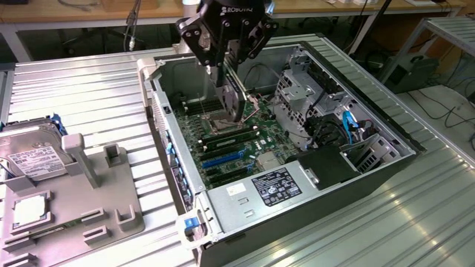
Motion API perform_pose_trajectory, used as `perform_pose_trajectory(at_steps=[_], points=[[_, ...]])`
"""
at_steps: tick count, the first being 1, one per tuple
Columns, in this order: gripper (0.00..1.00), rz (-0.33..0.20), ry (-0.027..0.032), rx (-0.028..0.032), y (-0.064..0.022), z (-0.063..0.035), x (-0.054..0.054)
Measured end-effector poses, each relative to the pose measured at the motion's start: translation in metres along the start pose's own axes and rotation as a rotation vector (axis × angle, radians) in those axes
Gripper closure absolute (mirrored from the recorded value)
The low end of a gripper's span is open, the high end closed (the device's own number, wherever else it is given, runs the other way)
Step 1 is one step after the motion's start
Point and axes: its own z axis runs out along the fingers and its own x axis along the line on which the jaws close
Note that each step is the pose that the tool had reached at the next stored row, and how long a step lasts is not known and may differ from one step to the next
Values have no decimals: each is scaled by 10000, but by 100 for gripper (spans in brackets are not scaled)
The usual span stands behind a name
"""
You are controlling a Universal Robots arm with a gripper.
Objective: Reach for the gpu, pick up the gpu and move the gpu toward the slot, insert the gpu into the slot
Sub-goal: 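Pick up the gpu and move the gpu toward the slot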
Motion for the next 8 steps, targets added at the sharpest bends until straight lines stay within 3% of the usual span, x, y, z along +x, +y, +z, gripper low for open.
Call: perform_pose_trajectory(at_steps=[8], points=[[73,62,-1,1,-3,6,-318]])
